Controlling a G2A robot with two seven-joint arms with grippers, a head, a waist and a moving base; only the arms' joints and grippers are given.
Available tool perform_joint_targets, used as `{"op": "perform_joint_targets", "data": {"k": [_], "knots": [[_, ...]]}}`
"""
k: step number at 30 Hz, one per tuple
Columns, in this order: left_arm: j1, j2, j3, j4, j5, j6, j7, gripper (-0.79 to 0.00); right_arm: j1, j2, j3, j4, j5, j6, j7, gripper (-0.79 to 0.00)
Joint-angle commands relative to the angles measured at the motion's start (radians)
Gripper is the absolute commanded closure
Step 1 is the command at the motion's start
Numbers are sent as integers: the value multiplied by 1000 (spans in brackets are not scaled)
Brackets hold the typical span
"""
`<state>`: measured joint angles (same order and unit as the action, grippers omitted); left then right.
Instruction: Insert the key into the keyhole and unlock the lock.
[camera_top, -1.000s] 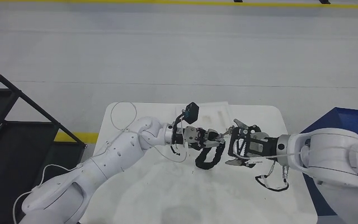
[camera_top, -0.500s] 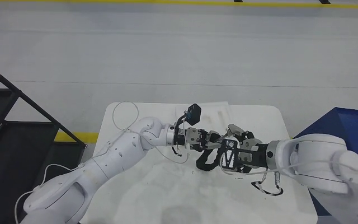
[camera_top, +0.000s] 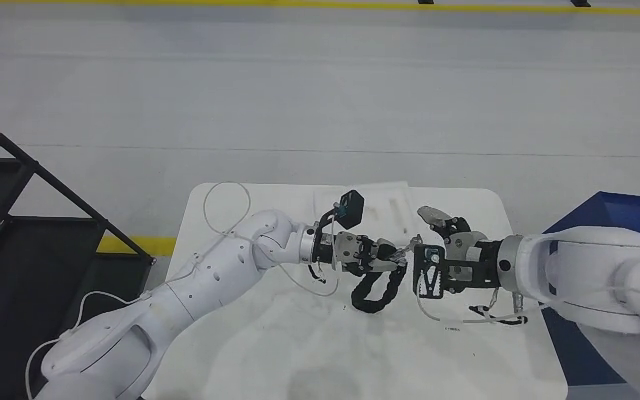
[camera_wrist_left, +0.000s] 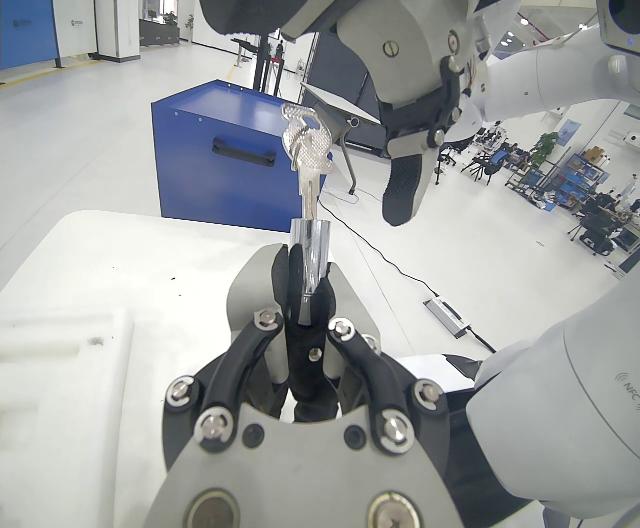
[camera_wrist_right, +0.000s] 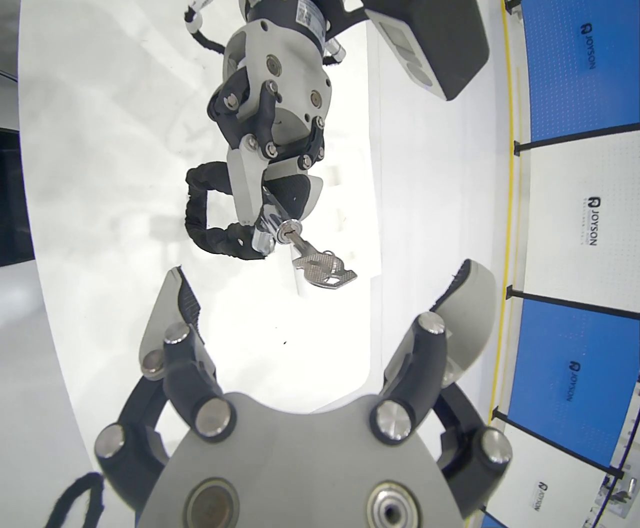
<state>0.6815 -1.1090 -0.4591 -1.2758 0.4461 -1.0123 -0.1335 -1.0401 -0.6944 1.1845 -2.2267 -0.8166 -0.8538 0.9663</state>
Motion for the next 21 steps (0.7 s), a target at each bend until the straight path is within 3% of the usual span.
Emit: {"op": "perform_joint_targets", "data": {"k": [1, 5, 10, 21], "knots": [[-2, 2, 3, -1, -3, 0, -2, 0, 1, 5, -1, -1, -15, -15, -15, -237], [-4, 5, 9, -4, -10, 0, -7, 0, -2, 12, -4, -20, -49, -28, -28, -120], [-7, 8, 17, -10, -18, 0, -11, 0, -12, 16, -5, -44, -70, -37, -38, -55], [-16, 11, 36, -18, -37, 0, -18, 0, -25, 23, 5, -67, -84, -37, -43, 0]]}}
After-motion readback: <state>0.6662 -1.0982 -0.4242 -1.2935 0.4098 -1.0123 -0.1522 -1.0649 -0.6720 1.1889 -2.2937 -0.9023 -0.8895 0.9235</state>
